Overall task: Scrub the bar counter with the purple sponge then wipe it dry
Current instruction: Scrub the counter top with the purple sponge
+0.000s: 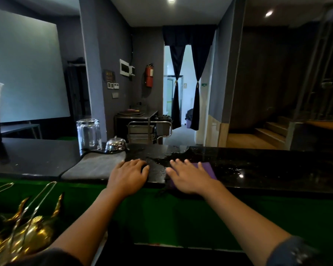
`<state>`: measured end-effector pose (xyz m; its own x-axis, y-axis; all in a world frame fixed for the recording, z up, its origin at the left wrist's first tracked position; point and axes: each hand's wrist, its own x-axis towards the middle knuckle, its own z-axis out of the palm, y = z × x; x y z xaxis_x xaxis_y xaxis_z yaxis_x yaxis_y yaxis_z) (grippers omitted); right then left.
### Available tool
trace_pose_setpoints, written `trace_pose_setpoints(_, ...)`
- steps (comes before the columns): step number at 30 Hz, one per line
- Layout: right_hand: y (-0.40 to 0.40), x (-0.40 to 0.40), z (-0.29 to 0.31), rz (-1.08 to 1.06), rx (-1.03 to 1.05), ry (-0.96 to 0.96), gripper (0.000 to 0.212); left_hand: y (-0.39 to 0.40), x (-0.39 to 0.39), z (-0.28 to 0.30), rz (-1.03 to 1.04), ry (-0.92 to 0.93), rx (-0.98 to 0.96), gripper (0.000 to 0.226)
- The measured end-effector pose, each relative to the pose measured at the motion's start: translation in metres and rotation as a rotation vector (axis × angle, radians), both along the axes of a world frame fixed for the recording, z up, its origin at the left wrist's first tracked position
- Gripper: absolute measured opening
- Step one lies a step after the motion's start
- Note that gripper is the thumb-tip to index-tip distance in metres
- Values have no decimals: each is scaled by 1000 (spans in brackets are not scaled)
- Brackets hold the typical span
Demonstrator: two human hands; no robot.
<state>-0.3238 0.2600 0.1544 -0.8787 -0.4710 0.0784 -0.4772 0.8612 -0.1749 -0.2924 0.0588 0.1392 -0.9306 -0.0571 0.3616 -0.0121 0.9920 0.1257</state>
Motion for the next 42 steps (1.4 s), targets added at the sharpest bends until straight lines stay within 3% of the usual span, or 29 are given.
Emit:
trace_pose_setpoints(2, -11, -5, 1, 6, 11, -48, 64, 1, -5, -3, 42, -2, -36, 49)
trace_pose_setpoints(6, -20, -11, -3, 38, 19, -55, 65, 8, -15, 7, 38, -177, 6, 52)
trace_pose_setpoints(10, 17, -24, -4, 4, 33, -48, 62, 15, -12, 9, 34, -292, 49, 66)
trace_pose_setpoints(17, 165, -63, 3, -488, 55, -111, 61, 20, -6, 2, 73, -204, 15, 63)
trace_pose_setpoints(20, 169, -64, 7, -629, 57, -129, 63, 22, -6, 2, 88, -189, 9, 61)
trace_pose_setpoints(23, 120, -52, 8, -495, 44, -78, 64, 24, -6, 3, 91, -196, 4, 59)
trace_pose_setpoints(28, 5, -13, -1, -12, 33, -39, 64, 22, -3, 6, 90, -190, 3, 56)
trace_pose_setpoints(32, 25, -15, -1, 78, 13, -56, 64, 20, 3, 9, 74, -195, 6, 56)
trace_pose_setpoints(35, 99, -33, -1, -69, 37, -38, 63, 22, 5, 10, 66, -189, 14, 56)
trace_pose_setpoints(39, 210, -52, 2, -421, 14, -58, 64, 27, 5, 7, 91, -157, 13, 56)
trace_pose_setpoints(42, 226, -56, -1, -670, 23, -55, 64, 30, 2, 6, 118, -140, -4, 55)
